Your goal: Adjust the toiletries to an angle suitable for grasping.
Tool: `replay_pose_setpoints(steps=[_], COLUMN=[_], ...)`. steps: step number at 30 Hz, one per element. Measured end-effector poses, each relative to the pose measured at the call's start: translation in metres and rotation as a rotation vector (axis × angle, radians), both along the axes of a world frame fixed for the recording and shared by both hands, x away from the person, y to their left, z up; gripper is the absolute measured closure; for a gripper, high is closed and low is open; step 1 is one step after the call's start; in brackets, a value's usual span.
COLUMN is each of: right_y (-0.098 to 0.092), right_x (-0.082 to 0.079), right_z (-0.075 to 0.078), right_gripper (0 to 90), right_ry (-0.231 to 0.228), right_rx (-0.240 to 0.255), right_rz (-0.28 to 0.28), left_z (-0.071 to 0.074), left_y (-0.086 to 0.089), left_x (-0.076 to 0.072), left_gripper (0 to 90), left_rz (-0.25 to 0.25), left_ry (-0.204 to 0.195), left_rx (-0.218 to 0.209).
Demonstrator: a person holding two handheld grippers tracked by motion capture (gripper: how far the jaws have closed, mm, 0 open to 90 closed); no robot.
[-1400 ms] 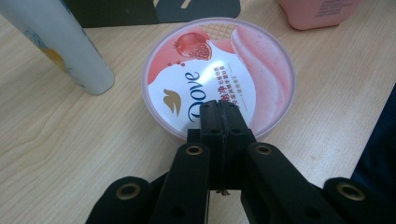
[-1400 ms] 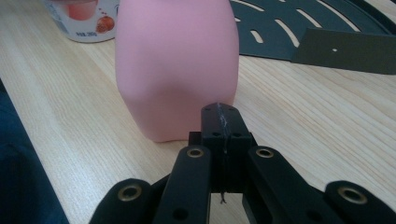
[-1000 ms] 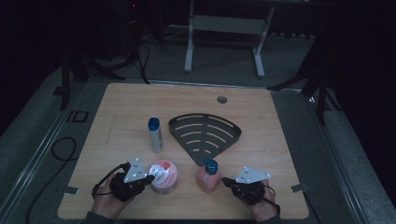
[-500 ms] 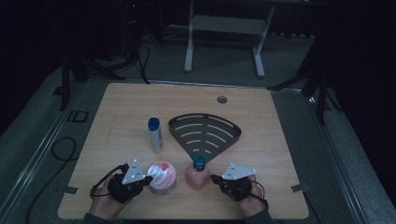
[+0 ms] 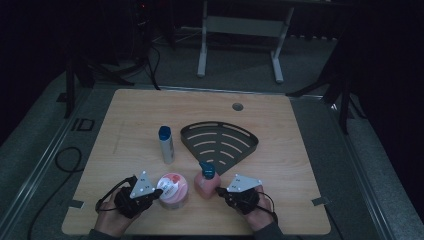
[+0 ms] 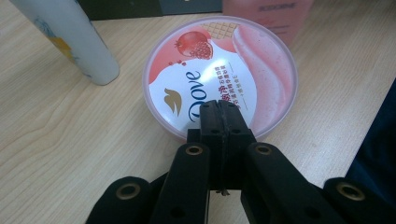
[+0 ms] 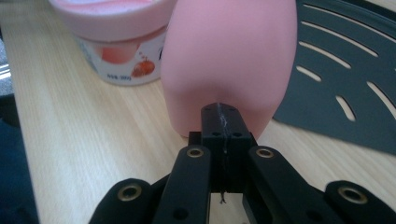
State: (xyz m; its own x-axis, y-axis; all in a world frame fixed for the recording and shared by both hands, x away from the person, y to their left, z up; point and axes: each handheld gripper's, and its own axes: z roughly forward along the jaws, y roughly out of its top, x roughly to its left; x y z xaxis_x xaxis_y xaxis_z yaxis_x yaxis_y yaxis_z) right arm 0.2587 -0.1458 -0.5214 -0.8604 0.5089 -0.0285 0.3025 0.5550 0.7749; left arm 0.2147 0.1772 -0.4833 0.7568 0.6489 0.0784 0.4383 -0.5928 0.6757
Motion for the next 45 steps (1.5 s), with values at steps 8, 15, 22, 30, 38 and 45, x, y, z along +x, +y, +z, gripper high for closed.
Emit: replay_pose_setpoints(steps=[8, 15, 22, 30, 38, 45], right_y=[0.027, 0.016, 0.007, 0.028, 0.048, 0.065], right_x=[0.015, 0.016, 0.027, 0.034, 0.050, 0.060], right_z=[0.000, 0.003, 0.001, 0.002, 0.002, 0.002], right_gripper=[90.0, 89.9, 89.9, 90.0, 90.0, 90.0], right_ry=[-0.033, -0.020, 0.006, -0.007, -0.014, -0.011], right_rx=[-0.026, 0.010, 0.030, 0.006, 0.003, 0.013], right_rz=[0.040, 0.006, -0.023, 0.012, 0.016, 0.035], left_z=[0.000, 0.000, 0.000, 0.000, 0.000, 0.000], left_y=[0.001, 0.001, 0.001, 0.002, 0.002, 0.002], left_x=[0.000, 0.000, 0.000, 0.000, 0.000, 0.000], left_gripper=[89.9, 89.9, 90.0, 90.0, 89.9, 89.9], left_rz=[-0.003, -0.005, -0.002, -0.005, -0.008, -0.009], left_ry=[0.003, 0.003, 0.005, 0.004, 0.006, 0.006], left_rx=[0.001, -0.007, -0.008, -0.009, -0.010, -0.012])
